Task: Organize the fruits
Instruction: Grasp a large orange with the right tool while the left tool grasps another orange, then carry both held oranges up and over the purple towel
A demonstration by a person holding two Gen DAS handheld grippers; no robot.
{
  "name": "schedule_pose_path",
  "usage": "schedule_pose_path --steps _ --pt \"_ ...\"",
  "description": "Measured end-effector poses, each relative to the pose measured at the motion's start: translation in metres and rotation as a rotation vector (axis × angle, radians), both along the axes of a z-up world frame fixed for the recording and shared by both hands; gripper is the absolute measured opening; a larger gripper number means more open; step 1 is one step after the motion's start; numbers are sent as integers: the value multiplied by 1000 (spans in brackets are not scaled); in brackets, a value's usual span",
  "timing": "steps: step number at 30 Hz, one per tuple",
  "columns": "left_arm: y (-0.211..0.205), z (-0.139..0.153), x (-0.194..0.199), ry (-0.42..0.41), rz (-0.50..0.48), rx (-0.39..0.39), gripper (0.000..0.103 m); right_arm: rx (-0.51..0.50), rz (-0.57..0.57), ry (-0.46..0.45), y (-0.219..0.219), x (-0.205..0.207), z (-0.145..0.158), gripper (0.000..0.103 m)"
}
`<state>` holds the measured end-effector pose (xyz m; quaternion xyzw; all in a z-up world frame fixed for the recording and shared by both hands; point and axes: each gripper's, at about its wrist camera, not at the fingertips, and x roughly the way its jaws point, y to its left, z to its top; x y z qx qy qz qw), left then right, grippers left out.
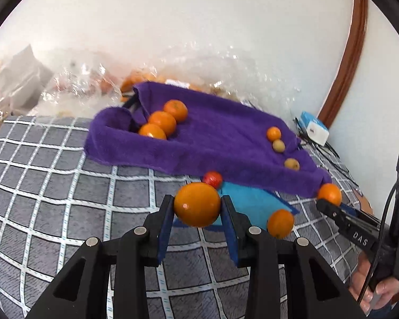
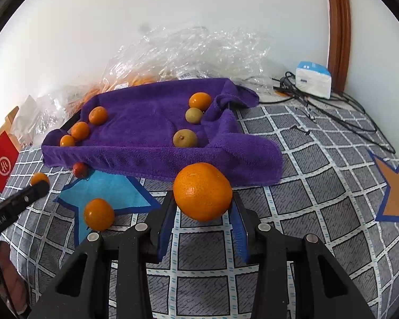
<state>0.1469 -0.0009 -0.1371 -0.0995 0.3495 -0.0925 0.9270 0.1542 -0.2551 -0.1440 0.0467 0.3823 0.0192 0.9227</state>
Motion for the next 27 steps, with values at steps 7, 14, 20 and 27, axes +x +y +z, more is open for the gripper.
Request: schedule_pose_path --steps 7,14,20,27 --pt "6 2 3 -7 33 -24 34 -17 3 -23 3 -4 4 40" --pt "13 3 2 -13 59 -48 34 -21 -11 -32 2 -5 6 40" --pt "15 5 1 -28 74 -53 34 -43 -3 -54 6 -8 8 40" --pt "14 5 1 -31 76 -52 34 -46 -4 -70 6 -10 10 40"
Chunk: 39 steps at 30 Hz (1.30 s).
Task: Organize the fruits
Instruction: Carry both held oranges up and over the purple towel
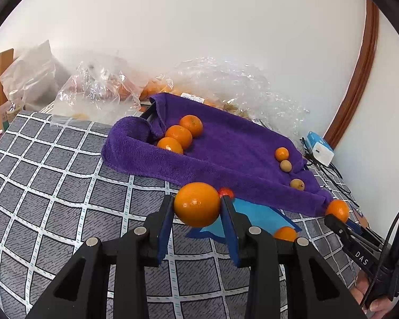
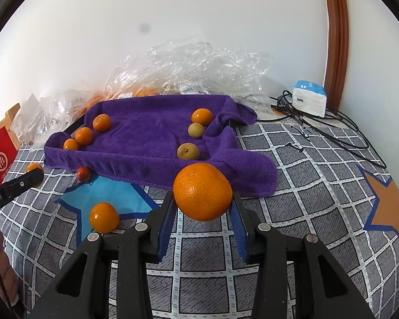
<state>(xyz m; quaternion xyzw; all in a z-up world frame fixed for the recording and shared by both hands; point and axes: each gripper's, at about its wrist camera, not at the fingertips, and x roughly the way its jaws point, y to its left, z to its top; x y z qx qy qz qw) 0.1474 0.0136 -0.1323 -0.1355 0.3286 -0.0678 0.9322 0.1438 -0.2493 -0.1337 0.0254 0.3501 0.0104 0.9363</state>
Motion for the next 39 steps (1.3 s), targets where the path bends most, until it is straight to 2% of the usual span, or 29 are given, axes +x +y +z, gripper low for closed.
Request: schedule_pose_path --steps 8,14,27,36,39 --pt "-3 3 -2 -25 10 28 34 -35 2 -27 5 -4 5 40" --pt "1 3 -2 -31 35 30 34 -22 3 -44 3 -6 6 40" --pt "17 12 -5 -62 85 -12 34 1 -7 -60 -1 -5 10 40" --pt "19 18 -8 -97 124 49 34 35 -30 -20 -9 7 14 40" --pt "21 20 -5 -76 127 62 34 22 -20 -22 -9 11 24 40"
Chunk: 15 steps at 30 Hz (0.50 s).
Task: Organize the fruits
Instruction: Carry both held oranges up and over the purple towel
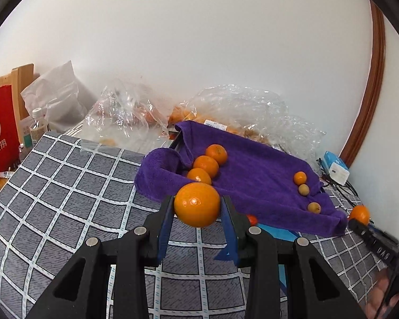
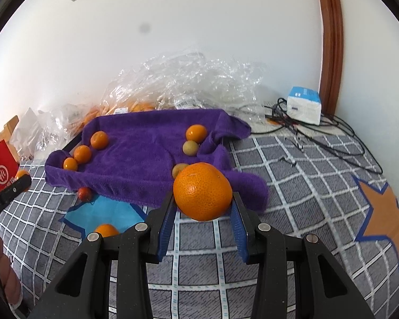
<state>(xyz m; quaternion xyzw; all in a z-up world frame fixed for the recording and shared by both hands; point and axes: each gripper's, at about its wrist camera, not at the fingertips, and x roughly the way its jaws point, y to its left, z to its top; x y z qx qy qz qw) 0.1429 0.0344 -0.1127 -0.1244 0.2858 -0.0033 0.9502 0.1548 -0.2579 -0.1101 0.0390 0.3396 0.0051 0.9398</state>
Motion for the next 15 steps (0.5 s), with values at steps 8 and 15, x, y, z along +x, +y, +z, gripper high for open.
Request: schedule_pose_path --steps 8,15 --pt "7 22 22 63 -33 2 34 -12 17 -12 1 21 24 40" --pt "3 47 43 28 -48 97 34 -18 16 -28 -3 44 37 40"
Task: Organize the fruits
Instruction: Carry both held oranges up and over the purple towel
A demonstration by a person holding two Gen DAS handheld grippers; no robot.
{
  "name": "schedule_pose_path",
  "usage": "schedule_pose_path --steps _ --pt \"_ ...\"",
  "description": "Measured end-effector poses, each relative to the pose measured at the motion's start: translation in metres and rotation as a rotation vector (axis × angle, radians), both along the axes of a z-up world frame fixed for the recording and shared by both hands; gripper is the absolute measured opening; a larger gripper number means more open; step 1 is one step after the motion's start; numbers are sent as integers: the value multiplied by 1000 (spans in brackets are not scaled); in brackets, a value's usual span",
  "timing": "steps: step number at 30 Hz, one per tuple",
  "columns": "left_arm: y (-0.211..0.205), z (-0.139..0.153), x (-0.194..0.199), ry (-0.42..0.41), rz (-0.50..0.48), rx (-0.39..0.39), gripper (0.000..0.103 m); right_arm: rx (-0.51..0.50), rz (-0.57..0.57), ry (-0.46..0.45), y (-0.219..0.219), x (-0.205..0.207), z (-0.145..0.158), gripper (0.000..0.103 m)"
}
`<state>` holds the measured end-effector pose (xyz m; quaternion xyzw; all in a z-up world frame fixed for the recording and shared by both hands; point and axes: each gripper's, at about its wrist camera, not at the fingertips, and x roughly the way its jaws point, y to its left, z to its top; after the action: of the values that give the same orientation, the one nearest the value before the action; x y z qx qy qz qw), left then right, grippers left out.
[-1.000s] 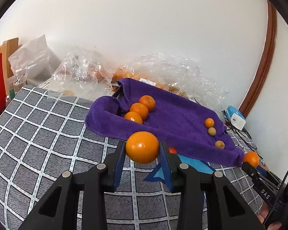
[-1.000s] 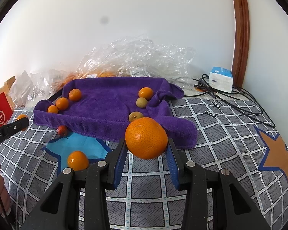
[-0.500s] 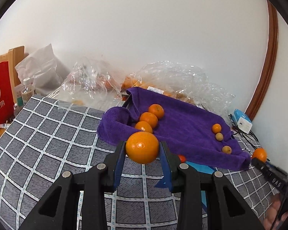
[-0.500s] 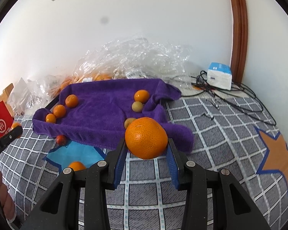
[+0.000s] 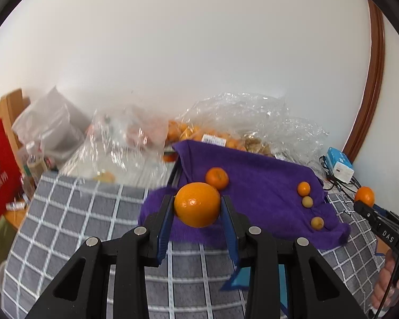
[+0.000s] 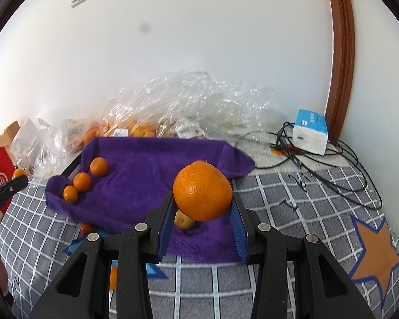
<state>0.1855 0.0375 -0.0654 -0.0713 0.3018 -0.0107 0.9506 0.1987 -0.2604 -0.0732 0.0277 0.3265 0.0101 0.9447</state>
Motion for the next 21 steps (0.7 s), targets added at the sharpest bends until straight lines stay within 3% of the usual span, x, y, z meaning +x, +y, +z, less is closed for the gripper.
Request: schedule_pose_path --steps 8,14,21 --pt "-4 1 38 3 -14 64 34 9 -17 49 -7 35 -11 40" --pt "-9 -9 62 37 -31 52 34 17 7 114 1 58 -34 40" --pt "-28 -22 82 71 -68 101 34 12 35 185 7 80 -60 40"
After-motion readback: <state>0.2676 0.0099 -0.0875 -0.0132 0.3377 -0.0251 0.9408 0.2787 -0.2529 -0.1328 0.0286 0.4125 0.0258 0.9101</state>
